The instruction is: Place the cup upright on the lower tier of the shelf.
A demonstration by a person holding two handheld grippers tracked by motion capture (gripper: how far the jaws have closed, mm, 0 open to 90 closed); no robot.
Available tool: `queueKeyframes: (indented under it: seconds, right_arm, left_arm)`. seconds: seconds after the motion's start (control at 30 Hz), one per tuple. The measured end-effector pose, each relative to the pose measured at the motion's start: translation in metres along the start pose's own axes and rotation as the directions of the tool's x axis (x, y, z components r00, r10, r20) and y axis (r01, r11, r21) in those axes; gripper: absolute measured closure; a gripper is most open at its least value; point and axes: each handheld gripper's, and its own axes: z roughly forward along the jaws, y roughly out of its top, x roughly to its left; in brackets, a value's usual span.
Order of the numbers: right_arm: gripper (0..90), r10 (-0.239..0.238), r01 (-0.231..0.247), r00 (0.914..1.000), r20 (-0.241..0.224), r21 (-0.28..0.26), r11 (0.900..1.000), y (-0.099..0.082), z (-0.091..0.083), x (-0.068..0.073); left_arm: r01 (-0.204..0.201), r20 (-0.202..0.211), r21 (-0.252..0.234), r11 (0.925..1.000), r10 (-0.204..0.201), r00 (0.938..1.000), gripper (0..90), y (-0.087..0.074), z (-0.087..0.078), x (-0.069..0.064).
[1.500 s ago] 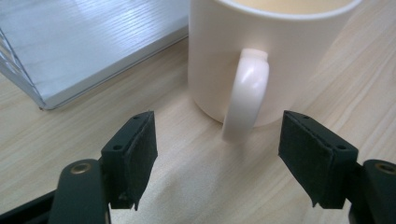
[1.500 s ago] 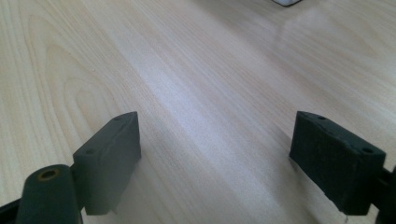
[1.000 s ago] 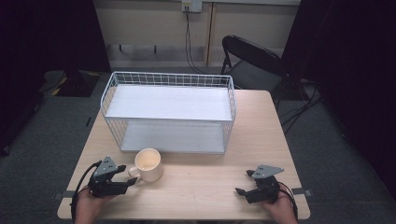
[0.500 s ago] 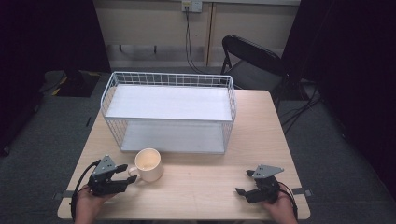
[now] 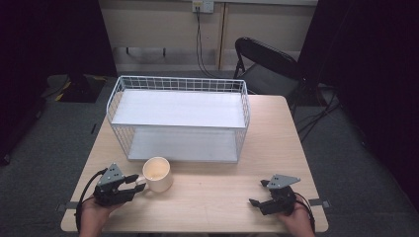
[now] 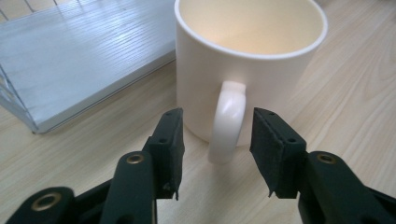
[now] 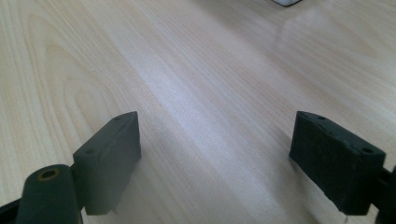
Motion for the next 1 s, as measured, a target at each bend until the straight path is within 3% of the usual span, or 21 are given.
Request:
queueKeyframes:
  seconds: [0.47,0.67,1.0]
  right_arm:
    - [15.5,0.000,0.000,1.0000,0.000,0.000,1.0000,0.0000,0.0000,0.0000]
    - [15.5,0.000,0.000,1.0000,0.000,0.000,1.0000,0.0000,0.0000,0.0000]
    - [15.5,0.000,0.000,1.0000,0.000,0.000,1.0000,0.0000,0.0000,0.0000]
  left_arm:
    - [0.023,0.028,0.003,0.9997,-0.023,0.9993,62.3,0.0032,0.0019,0.0001]
    - [0.059,0.042,0.014,0.9981,-0.060,0.9973,66.9,0.0031,0.0025,0.0027]
    - [0.063,0.045,0.023,0.9978,-0.064,0.9969,69.1,0.0038,0.0029,0.0027]
